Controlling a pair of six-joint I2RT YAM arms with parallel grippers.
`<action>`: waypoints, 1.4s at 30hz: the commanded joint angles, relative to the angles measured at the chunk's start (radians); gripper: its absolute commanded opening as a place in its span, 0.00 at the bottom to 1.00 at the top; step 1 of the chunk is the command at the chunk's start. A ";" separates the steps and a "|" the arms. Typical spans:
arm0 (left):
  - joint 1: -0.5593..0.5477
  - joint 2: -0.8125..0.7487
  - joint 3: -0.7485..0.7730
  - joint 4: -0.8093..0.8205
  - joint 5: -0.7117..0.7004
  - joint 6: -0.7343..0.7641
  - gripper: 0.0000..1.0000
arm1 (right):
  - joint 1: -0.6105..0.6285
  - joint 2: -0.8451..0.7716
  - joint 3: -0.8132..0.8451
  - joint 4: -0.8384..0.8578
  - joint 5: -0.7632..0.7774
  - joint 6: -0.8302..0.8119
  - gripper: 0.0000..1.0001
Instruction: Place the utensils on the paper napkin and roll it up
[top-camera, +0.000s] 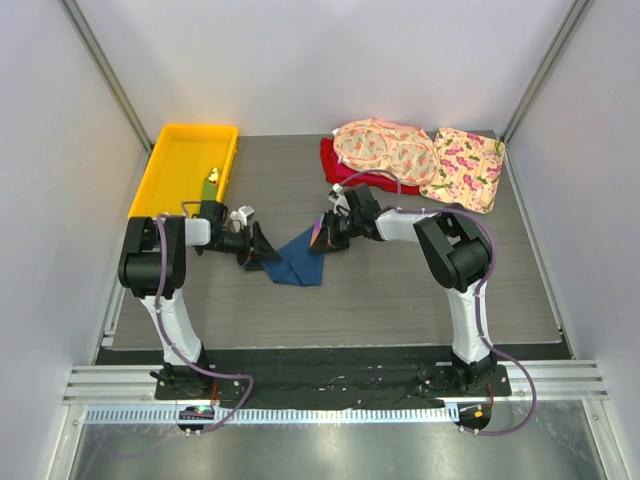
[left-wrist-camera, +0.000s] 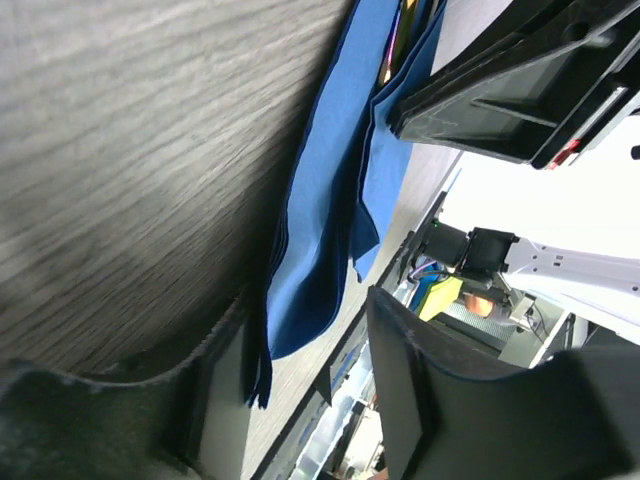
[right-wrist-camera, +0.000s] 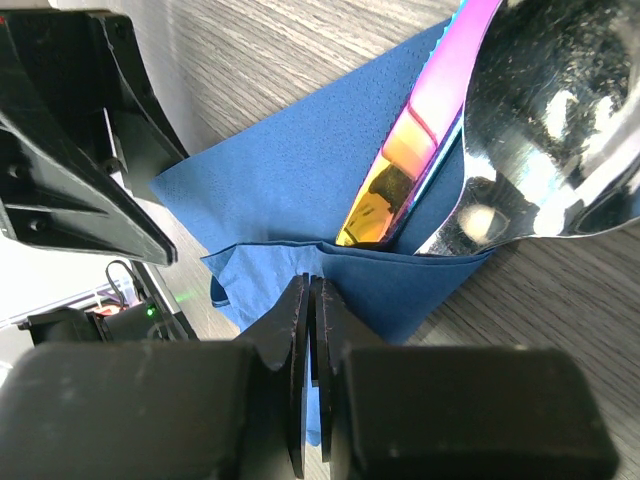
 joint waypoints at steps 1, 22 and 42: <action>0.004 -0.030 -0.041 0.028 -0.059 -0.026 0.49 | 0.005 0.059 -0.014 -0.070 0.164 -0.052 0.08; -0.102 -0.192 -0.058 0.222 -0.015 -0.215 0.09 | 0.013 0.065 -0.012 -0.067 0.170 -0.049 0.07; -0.326 -0.031 -0.119 0.769 -0.118 -0.606 0.08 | 0.019 0.066 -0.020 -0.063 0.176 -0.041 0.07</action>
